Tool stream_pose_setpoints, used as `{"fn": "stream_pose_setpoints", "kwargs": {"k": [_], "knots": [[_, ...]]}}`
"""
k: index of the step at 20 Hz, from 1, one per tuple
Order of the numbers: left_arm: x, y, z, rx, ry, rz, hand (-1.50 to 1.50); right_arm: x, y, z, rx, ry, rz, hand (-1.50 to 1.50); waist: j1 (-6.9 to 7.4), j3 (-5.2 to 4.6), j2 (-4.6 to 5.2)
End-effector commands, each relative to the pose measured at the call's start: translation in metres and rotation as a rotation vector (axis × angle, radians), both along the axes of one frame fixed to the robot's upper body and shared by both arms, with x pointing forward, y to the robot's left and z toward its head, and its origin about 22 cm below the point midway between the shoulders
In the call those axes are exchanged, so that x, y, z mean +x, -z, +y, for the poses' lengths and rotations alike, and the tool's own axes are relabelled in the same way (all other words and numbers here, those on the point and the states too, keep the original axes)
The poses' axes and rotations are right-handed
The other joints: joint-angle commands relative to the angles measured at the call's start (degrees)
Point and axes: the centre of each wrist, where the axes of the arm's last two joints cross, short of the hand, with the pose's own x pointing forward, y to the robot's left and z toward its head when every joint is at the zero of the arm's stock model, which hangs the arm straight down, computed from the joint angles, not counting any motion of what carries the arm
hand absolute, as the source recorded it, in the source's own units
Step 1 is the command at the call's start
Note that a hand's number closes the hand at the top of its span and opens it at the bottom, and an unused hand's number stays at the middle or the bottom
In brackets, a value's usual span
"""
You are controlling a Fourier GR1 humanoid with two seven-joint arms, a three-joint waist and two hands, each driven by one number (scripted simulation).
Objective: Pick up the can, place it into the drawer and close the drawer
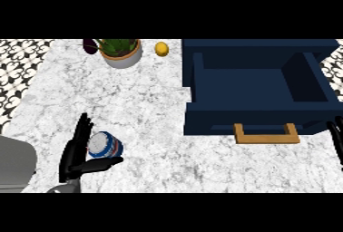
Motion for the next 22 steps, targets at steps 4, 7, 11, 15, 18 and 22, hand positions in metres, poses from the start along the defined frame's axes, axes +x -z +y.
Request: {"fn": "stream_pose_setpoints", "kwargs": {"k": [4,7,11,15,18,22], "knots": [[0.012,-0.003,-0.018,-0.006,0.043,-0.004,-1.5,0.007,-0.005,-0.009,-0.001,-0.015,0.016,-1.5,0.07,0.01,-0.01],[0.026,0.002,-0.016,-0.014,0.068,-0.016,-1.5,-0.011,-0.004,-0.007,0.017,0.006,0.024,-1.5,-0.09,0.01,0.01],[0.017,0.017,-0.03,-0.023,0.074,-0.036,1.5,-0.004,-0.011,0.003,0.023,0.011,-0.004,-1.5,-0.03,0.0,0.01],[0.038,-0.006,-0.04,-0.068,0.095,-0.061,1.5,-0.005,-0.003,-0.004,0.002,-0.002,-0.007,-1.5,0.0,0.02,-0.01],[0.029,-0.007,-0.037,-0.112,0.122,-0.071,1.5,-0.019,-0.012,-0.005,0.009,-0.002,-0.001,-1.5,-0.01,0.01,-0.04],[0.021,-0.007,-0.055,-0.107,0.141,-0.08,1.5,-0.005,0.002,-0.015,0.022,0.008,-0.002,-1.5,0.06,0.02,-0.02]]}}
